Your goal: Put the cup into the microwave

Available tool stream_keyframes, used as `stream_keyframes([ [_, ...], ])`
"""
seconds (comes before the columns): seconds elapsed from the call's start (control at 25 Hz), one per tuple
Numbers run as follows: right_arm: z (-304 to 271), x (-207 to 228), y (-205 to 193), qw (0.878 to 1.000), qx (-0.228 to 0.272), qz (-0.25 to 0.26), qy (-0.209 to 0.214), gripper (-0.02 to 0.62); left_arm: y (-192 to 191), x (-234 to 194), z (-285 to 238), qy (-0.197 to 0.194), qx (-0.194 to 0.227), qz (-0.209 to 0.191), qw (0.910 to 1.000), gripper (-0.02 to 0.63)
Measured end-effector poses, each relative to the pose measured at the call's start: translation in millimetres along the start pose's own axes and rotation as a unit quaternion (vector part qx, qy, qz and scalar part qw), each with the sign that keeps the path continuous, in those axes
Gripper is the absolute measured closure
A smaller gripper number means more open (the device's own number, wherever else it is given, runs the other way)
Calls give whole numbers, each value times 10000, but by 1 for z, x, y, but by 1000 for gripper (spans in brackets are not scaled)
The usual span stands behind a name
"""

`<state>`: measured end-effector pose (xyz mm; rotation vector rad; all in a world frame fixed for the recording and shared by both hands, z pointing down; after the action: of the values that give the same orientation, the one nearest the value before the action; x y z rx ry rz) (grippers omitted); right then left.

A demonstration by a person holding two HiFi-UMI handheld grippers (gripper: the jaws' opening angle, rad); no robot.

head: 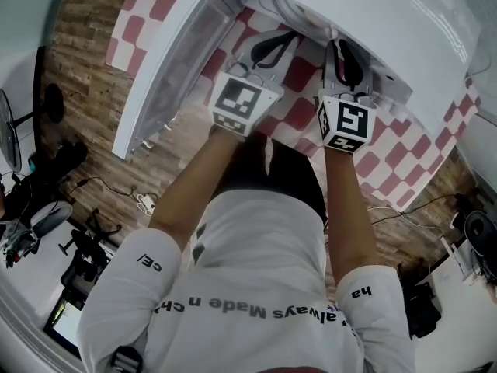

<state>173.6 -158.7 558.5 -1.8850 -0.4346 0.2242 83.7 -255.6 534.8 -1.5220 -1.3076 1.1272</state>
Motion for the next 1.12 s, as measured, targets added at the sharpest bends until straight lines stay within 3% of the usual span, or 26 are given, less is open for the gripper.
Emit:
stream_keyframes([
  [0.6,86,-14,69,9965,-231,244,770,543,69,56,58,-400,59,234,9989,603],
  [1.12,148,-33,168,9909,294,443,1235,555,145,80,101,-468,448,154,9978,603],
])
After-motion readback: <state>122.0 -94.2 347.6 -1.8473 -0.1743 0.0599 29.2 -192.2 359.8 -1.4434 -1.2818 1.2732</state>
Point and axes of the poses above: the fingertips, and each gripper's own axes: z backward along the fingers, x to its right, y out of its top, the point moved 6 cm from there along z, backward along the fingers, and after that the axes turned 1 degree about -z, right-handed, at the moved point
